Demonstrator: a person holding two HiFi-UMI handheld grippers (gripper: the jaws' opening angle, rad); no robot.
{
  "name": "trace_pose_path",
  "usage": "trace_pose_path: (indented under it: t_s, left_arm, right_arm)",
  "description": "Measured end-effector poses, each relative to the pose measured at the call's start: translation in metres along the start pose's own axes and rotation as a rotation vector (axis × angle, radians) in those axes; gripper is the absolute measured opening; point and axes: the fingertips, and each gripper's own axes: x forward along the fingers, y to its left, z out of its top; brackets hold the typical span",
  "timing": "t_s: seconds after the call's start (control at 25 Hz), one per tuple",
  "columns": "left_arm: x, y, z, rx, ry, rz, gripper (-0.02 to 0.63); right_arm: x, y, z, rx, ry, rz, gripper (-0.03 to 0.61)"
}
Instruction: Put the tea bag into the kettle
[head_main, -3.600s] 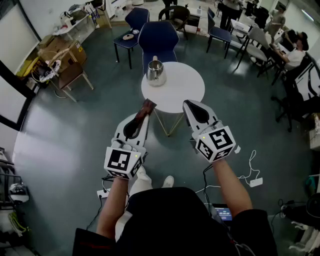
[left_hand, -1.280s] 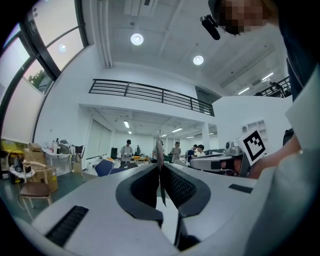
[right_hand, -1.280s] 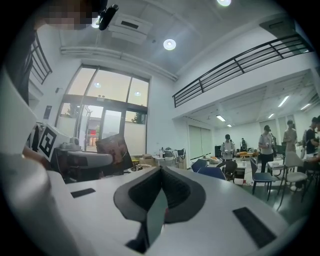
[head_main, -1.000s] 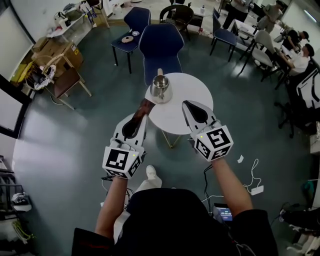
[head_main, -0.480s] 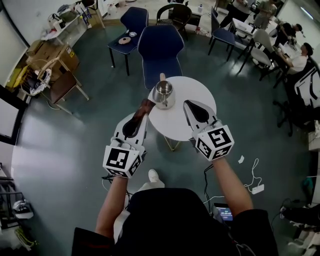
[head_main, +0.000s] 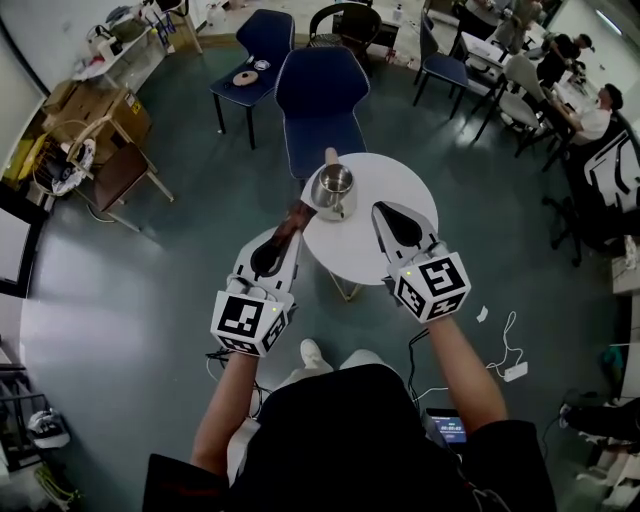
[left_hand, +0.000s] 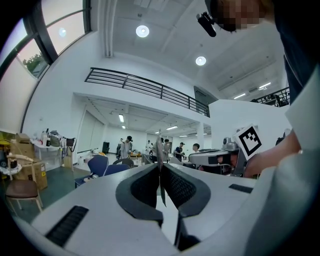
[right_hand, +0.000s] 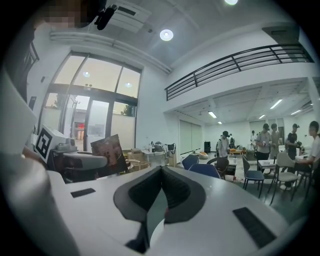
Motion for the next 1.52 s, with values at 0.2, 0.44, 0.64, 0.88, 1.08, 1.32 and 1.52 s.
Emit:
trace_pose_path:
  t_s: [0.2, 0.44, 0.64, 0.88, 1.08, 1.32, 1.52]
  left_arm:
    - [0.006, 0.014, -0.004, -0.013, 0.0, -0.008, 0.032]
    - [0.02, 0.021, -0.006, -0.056, -0.001, -0.016, 0.032]
    - [0.039, 0.031, -0.009, -0.075, -0.003, 0.0, 0.032]
    - [0.072, 0.042, -0.015, -0.063, 0.011, 0.011, 0.032]
    - [0.117, 0.044, -0.02, -0.071, 0.028, 0.021, 0.032]
    - [0.159, 0.051, -0.031, -0.078, 0.052, 0.041, 0.032]
    - [0.198, 0.057, -0.04, -0.074, 0.084, 0.064, 0.032]
  right_arm:
    - [0.012, 0.001, -0.002, -0.018, 0.014, -0.01, 0.018]
    - [0.021, -0.015, -0.002, -0.012, 0.013, -0.025, 0.018]
    - [0.035, -0.035, -0.005, -0.013, 0.011, -0.019, 0.018]
    - [0.06, -0.061, -0.007, -0.001, 0.003, -0.004, 0.018]
    - [0.081, -0.101, -0.011, 0.012, 0.016, 0.014, 0.018]
    - [0.105, -0.141, -0.017, 0.025, 0.024, 0.037, 0.018]
    - [0.122, -0.178, -0.026, 0.048, 0.042, 0.051, 0.018]
